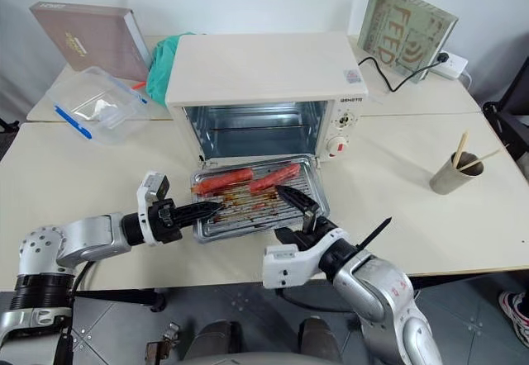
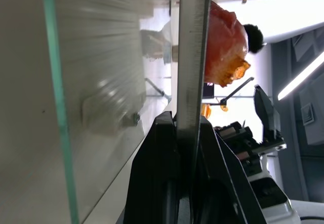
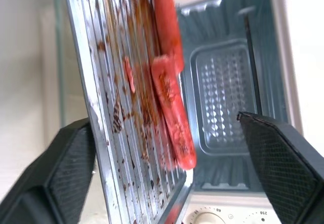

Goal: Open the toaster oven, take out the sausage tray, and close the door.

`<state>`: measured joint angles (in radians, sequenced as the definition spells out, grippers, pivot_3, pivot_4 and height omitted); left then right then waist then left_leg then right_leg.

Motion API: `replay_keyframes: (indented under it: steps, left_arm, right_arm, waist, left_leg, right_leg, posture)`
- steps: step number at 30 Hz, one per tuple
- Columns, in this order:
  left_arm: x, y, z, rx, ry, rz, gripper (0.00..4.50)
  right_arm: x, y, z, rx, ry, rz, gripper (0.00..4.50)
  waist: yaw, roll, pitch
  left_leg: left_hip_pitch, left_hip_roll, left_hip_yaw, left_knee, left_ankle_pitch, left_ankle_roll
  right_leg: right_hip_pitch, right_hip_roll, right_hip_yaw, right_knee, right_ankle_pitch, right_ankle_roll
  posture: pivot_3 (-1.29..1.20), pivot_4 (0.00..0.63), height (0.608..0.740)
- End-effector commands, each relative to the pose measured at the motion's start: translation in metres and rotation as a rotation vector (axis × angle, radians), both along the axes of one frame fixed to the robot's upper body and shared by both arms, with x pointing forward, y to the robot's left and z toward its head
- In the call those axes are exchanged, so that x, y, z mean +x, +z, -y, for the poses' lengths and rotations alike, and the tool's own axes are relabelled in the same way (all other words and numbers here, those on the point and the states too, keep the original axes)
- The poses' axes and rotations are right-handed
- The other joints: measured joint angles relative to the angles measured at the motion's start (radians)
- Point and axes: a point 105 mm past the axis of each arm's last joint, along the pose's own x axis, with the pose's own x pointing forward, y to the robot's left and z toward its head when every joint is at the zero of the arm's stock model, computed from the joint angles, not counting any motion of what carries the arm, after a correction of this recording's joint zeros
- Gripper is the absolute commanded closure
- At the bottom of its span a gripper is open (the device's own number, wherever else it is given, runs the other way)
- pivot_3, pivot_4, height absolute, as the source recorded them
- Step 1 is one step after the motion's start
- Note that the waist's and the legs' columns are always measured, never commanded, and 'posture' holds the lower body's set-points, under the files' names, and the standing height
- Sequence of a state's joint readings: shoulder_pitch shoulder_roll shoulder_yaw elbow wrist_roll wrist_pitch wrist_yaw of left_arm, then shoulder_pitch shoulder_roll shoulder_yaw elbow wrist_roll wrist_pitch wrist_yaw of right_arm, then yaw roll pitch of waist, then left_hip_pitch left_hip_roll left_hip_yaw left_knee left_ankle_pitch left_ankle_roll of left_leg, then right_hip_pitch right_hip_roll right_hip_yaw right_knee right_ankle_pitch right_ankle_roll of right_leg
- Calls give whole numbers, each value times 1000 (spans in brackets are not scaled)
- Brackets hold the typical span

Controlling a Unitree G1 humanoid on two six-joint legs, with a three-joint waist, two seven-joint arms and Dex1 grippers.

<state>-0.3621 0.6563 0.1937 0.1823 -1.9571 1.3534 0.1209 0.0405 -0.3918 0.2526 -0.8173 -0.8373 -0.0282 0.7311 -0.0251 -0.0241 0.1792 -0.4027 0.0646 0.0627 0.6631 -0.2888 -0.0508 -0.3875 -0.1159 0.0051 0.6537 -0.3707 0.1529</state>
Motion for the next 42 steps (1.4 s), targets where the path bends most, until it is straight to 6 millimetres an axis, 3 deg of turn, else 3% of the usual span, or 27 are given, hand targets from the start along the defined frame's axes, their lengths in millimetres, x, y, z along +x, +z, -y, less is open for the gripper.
replay_keyframes:
  steps: [1,4,11,23,35,39,42]
  left_arm:
    - [-1,3,-9,-22,12,-3,4500]
    - [0,7,-20,-23,35,1,4500]
    - [-6,9,-38,-21,65,4,4500]
    - [-31,9,-71,-24,168,30,4500]
    - [-67,9,-108,15,308,41,4500]
    - [-76,12,-119,31,356,54,4500]
    - [-81,14,-125,38,395,68,4500]
  right_arm:
    - [-19,6,3,94,67,-158,27]
    - [-29,-3,10,90,119,-334,27]
    - [-28,-9,36,63,96,-478,27]
    - [27,0,104,250,-86,-742,27]
    - [67,-11,156,268,-225,-796,27]
    - [75,-16,168,261,-249,-795,959]
    - [76,-21,171,249,-249,-810,1980]
  waist:
    - [0,0,0]
    - [1,0,0]
    - [1,0,0]
    - [-2,0,1]
    - [-3,1,1]
    - [-4,1,1]
    - [-3,1,1]
  left_leg:
    - [1,0,0,0,0,0]
    - [3,0,-1,-1,0,0]
    - [13,0,0,-5,-2,2]
    - [13,0,1,-7,-3,2]
    - [13,0,3,-10,-3,2]
    - [13,0,3,-10,-3,2]
    - [13,0,3,-10,-3,2]
  right_leg:
    - [1,0,0,-1,0,0]
    - [4,0,-1,-3,0,-1]
    - [15,0,-1,-10,-1,-1]
    - [14,-1,0,-13,-1,-1]
    - [13,-1,1,-16,-1,-1]
    - [13,-1,1,-17,-1,-2]
    - [13,-1,1,-17,-1,-2]
  posture:
    - [0,150,740]
    - [0,150,740]
    - [0,150,740]
    - [0,150,740]
    - [0,150,740]
    - [0,150,740]
    - [0,150,740]
